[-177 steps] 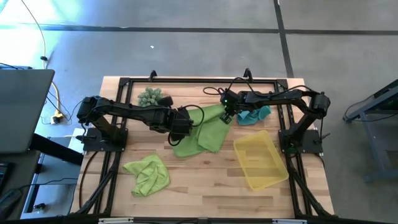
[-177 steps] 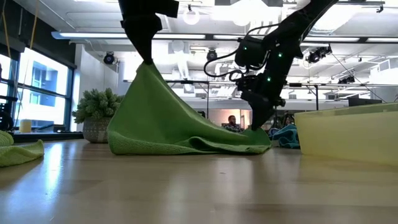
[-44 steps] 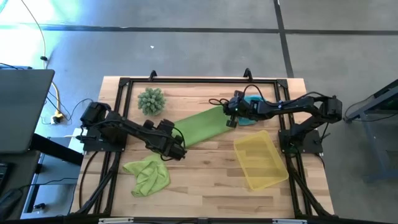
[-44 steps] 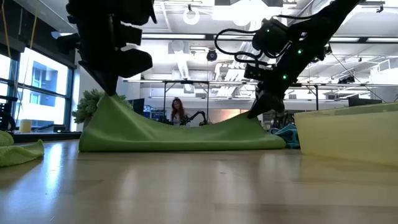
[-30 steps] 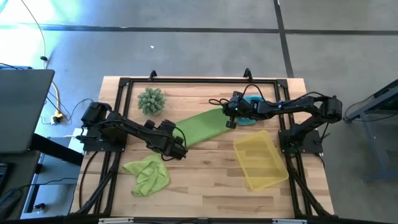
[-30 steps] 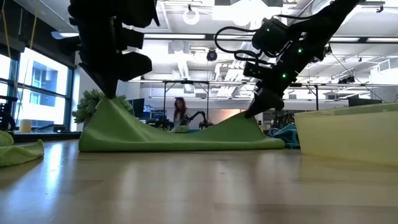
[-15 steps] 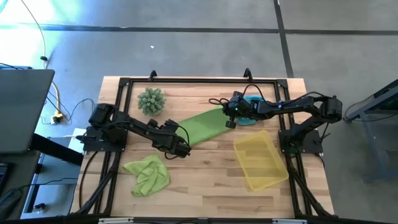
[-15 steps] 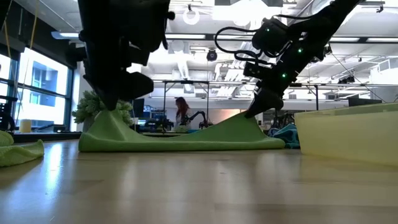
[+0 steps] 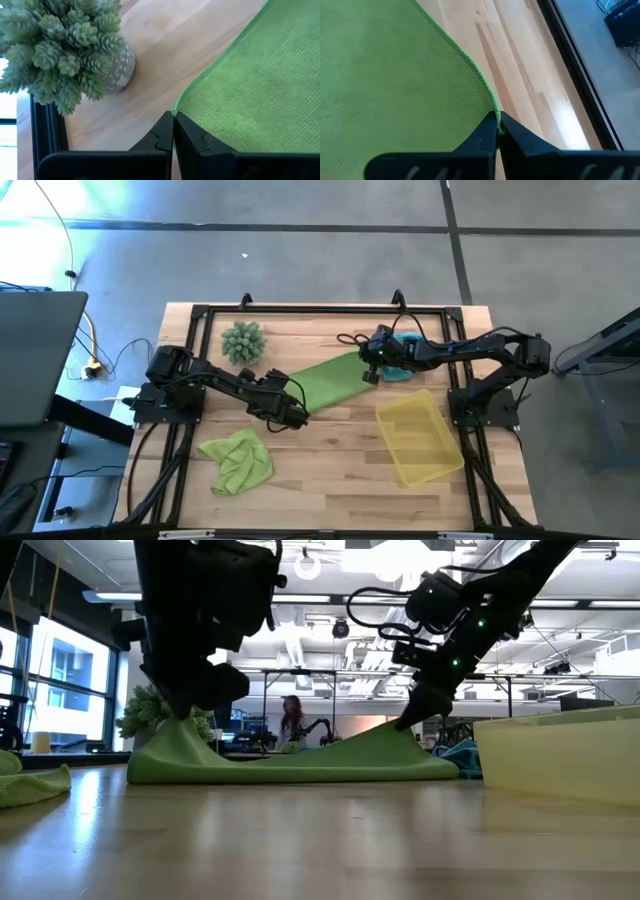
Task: Roll microfiber towels into tight, uniform cylinder then place into a basket
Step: Fold the green cloth, then roll the green cloth
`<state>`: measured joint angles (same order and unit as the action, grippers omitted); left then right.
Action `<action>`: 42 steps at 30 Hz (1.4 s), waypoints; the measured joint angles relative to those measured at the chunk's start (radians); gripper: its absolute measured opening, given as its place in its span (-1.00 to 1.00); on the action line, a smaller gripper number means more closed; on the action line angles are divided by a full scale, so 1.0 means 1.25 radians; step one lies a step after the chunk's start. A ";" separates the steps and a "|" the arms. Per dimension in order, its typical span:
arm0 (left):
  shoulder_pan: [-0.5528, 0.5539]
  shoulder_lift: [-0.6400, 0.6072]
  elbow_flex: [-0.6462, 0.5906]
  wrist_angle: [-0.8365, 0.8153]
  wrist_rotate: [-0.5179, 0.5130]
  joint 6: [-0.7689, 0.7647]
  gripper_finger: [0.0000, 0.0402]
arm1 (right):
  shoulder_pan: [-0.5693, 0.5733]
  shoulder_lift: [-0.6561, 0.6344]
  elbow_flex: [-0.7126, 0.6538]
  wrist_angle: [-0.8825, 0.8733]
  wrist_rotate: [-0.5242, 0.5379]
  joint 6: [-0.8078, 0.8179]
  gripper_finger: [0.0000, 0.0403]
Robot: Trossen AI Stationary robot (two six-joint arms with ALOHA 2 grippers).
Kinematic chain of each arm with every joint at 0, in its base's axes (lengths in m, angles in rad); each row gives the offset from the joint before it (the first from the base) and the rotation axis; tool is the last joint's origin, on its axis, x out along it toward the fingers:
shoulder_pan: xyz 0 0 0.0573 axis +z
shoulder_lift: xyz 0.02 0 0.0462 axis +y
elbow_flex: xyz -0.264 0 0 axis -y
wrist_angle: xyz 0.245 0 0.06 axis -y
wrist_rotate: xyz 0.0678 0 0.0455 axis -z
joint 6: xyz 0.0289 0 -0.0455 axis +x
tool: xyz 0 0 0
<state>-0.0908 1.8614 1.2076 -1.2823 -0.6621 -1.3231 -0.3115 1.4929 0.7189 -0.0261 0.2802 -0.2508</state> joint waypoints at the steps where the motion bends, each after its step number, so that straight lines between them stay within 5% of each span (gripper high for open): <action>1: 0.000 0.000 0.000 0.000 0.002 0.000 -1.00 | -0.002 0.000 0.000 0.000 0.000 0.000 -1.00; 9: 0.000 0.000 0.000 0.001 0.008 0.000 -1.00 | -0.008 0.000 0.000 0.000 0.000 -0.007 -0.92; 19: 0.000 0.000 0.000 0.001 0.009 0.000 -0.98 | -0.008 0.000 0.021 -0.025 0.098 -0.022 -0.32; 27: 0.000 0.000 0.000 0.001 0.009 0.000 -0.88 | -0.008 -0.001 0.027 -0.037 -0.057 0.070 -0.27; 37: 0.000 0.000 0.000 -0.012 0.040 0.034 -0.32 | -0.007 0.000 0.026 -0.066 -0.171 0.200 -0.29; 42: 0.000 -0.001 0.024 -0.014 0.081 0.039 -0.21 | -0.007 0.000 0.026 -0.097 -0.172 0.304 -0.29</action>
<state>-0.0910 1.8606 1.2370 -1.2995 -0.5608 -1.2745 -0.3206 1.4925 0.7509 -0.1479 0.0646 0.1288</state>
